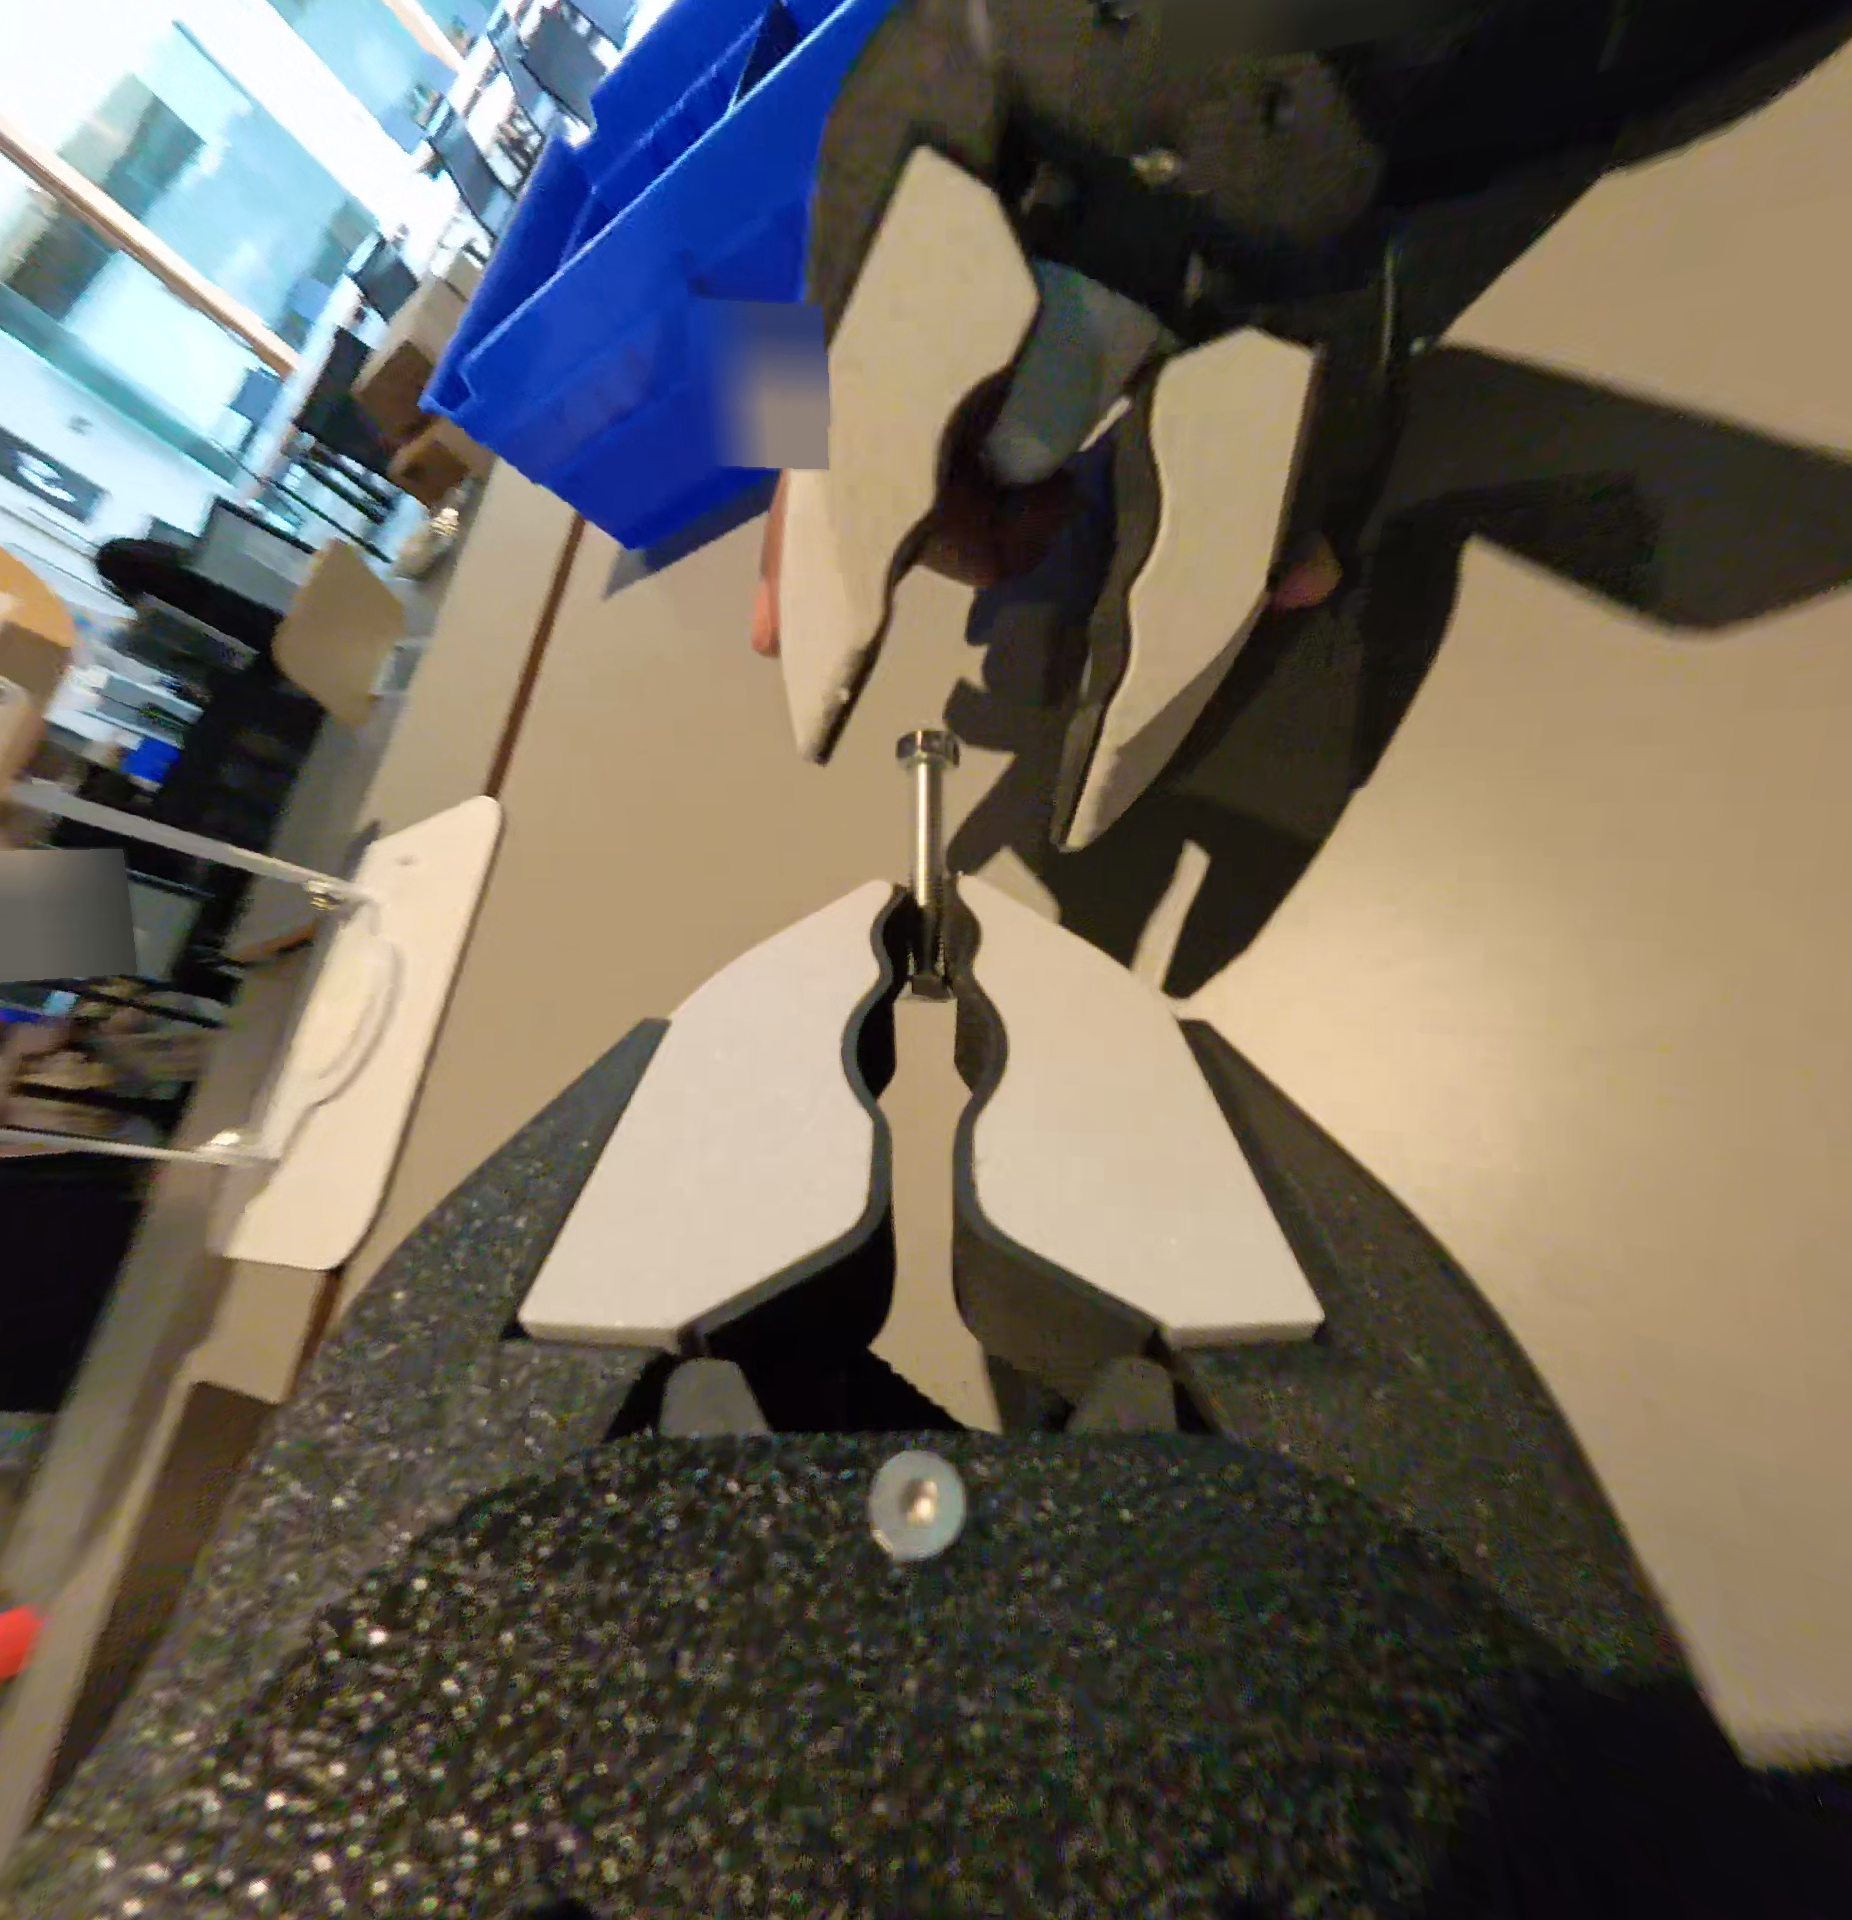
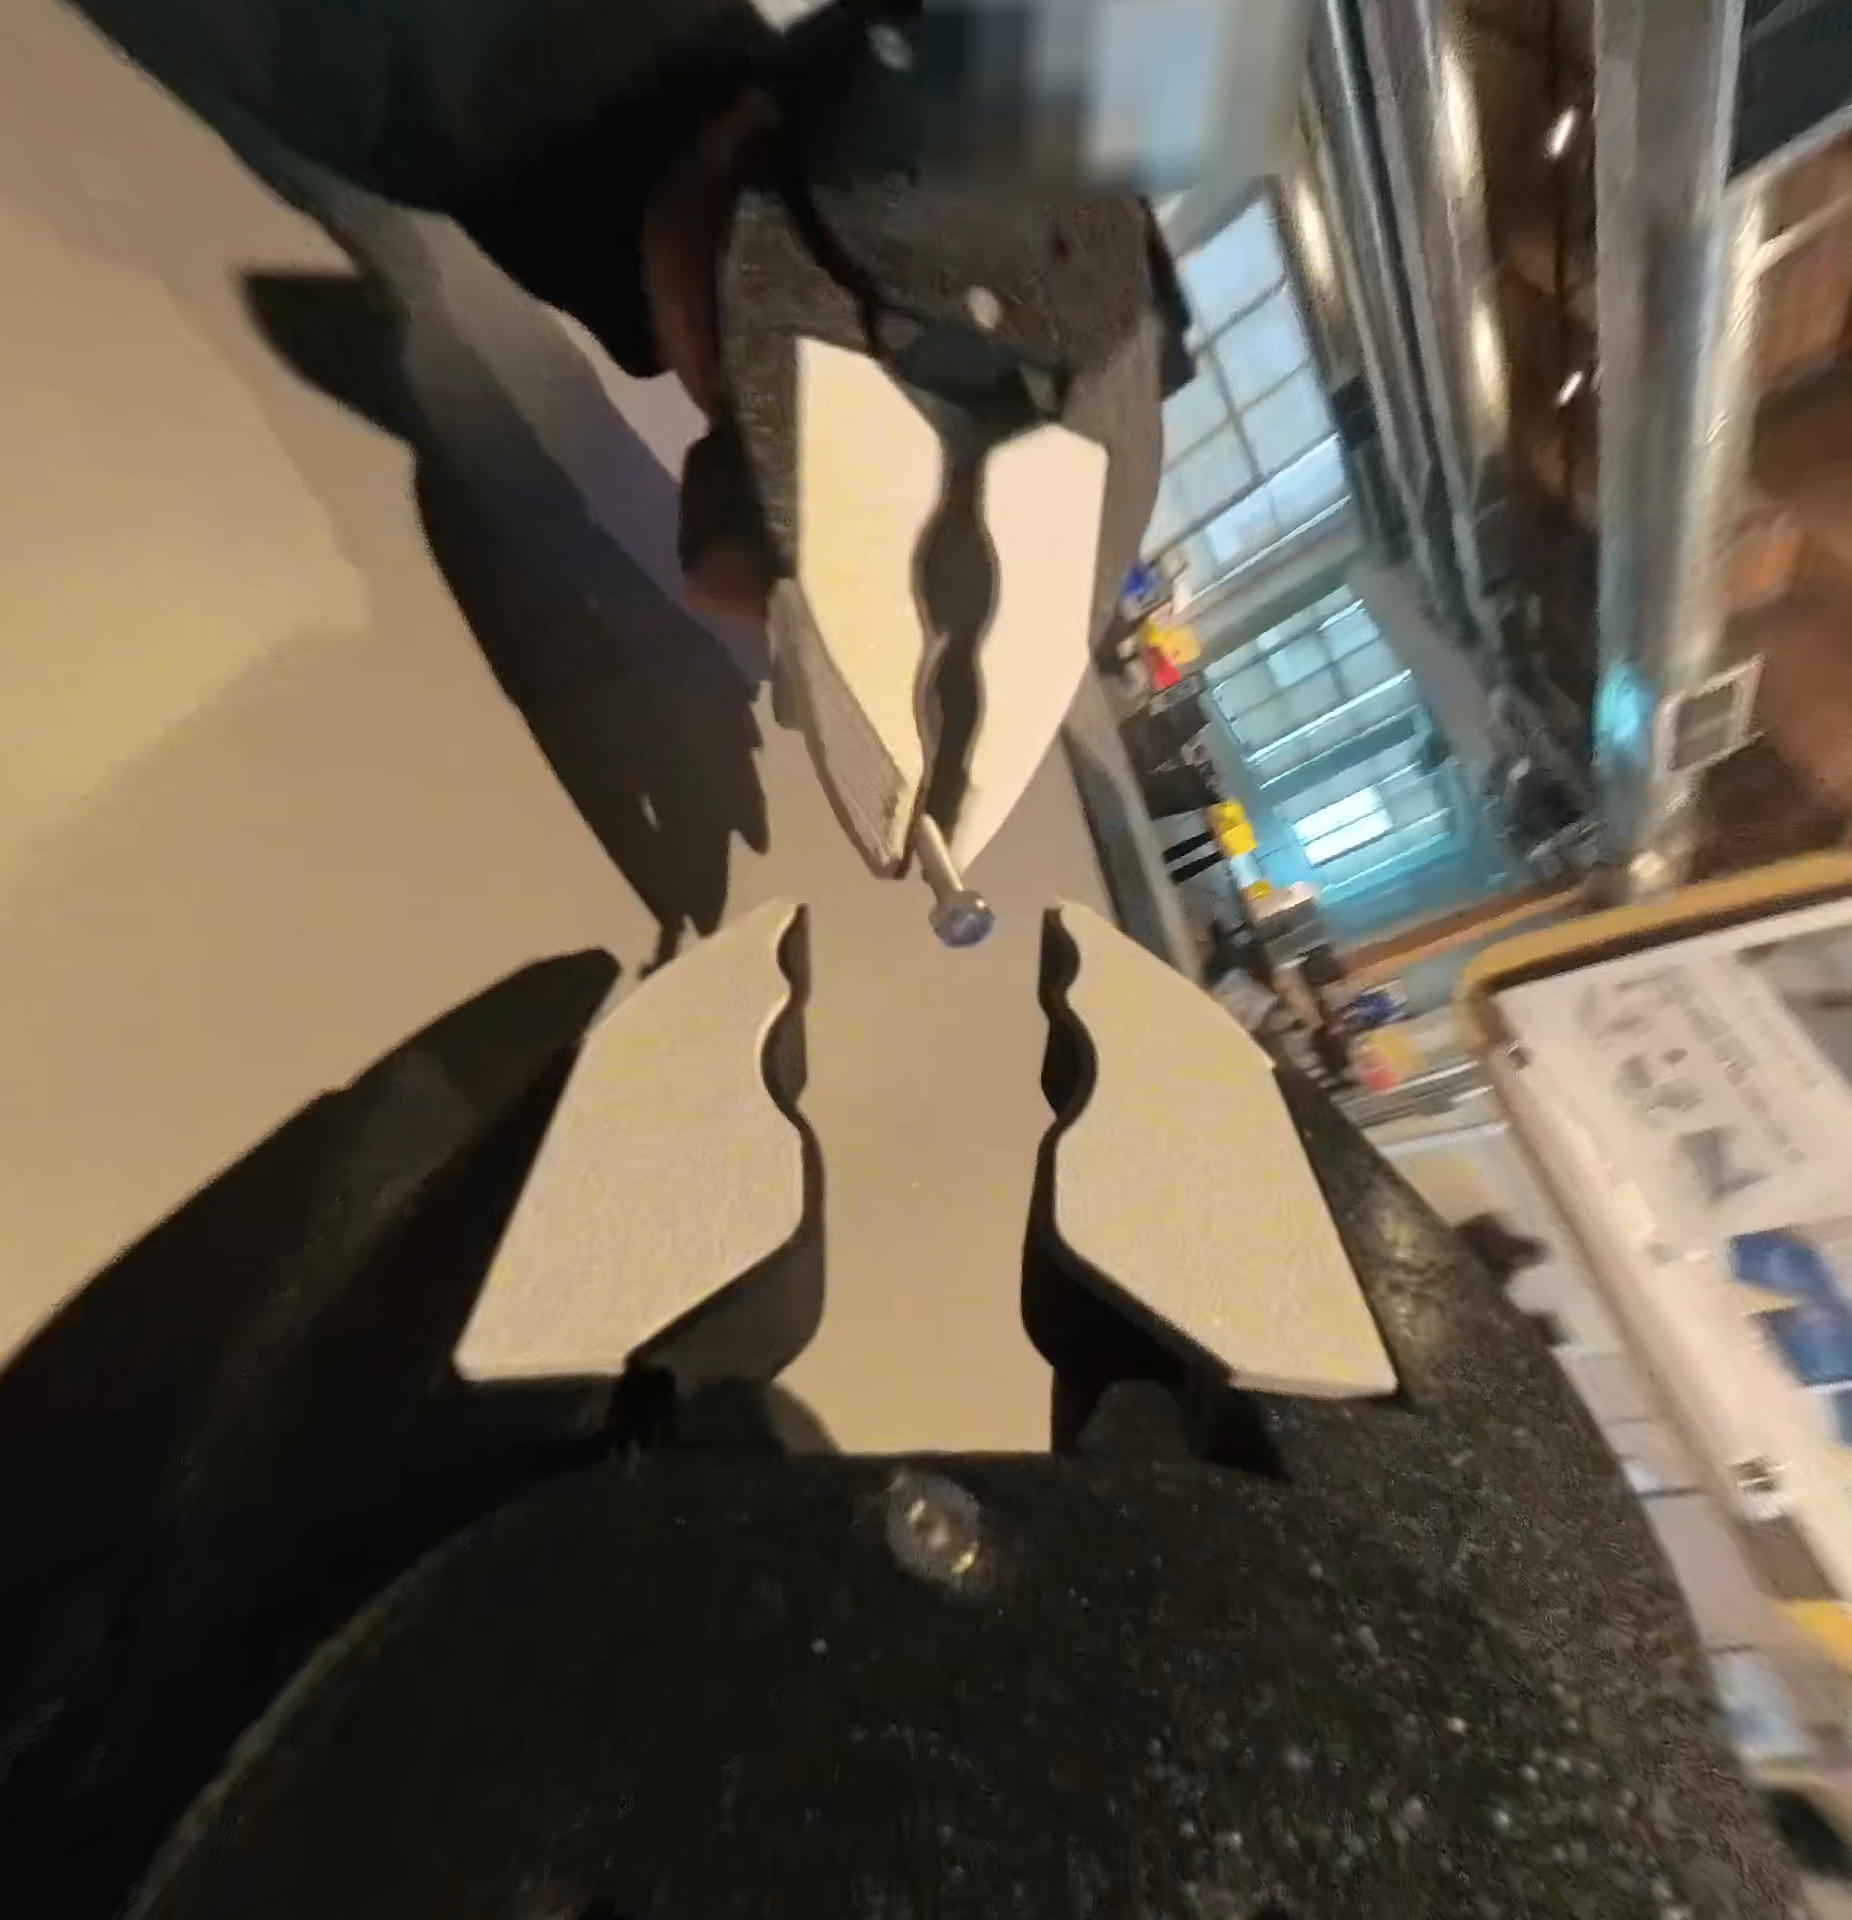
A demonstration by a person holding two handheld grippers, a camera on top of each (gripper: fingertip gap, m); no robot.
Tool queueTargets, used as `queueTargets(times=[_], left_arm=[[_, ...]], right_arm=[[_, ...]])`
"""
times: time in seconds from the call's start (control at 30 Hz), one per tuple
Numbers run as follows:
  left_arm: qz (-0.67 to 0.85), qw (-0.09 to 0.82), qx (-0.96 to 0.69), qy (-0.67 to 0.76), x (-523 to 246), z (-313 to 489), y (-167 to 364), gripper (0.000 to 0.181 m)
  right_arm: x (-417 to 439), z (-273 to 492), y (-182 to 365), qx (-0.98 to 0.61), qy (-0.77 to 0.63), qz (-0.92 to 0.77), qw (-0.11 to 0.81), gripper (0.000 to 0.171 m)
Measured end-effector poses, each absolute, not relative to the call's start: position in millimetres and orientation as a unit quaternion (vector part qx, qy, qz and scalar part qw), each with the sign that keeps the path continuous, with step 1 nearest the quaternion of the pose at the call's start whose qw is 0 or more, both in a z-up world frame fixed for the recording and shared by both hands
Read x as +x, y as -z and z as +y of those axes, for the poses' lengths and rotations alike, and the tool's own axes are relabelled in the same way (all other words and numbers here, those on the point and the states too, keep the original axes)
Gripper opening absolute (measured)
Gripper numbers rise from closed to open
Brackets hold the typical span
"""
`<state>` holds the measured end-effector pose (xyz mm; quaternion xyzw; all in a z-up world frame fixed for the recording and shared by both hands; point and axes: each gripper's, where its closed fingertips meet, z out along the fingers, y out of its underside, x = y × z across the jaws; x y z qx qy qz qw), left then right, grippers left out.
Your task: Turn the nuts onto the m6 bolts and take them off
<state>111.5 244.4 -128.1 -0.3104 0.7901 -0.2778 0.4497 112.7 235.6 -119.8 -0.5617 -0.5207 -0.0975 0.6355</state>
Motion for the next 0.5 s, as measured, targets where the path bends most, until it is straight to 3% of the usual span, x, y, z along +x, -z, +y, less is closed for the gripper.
queueTargets(times=[0.23, 0.5], left_arm=[[0.801, 0.515, -0.248, 0.179, 116.8, 248.1, 128.6, 0.006], [0.793, 0.540, -0.233, 0.158, 119.0, 251.6, 125.9, 0.006]], right_arm=[[122.6, 241.3, 105.0, -0.636, -0.031, -0.418, 0.648, 0.044], [122.8, 242.6, 110.9, -0.650, -0.039, -0.417, 0.634, 0.042]])
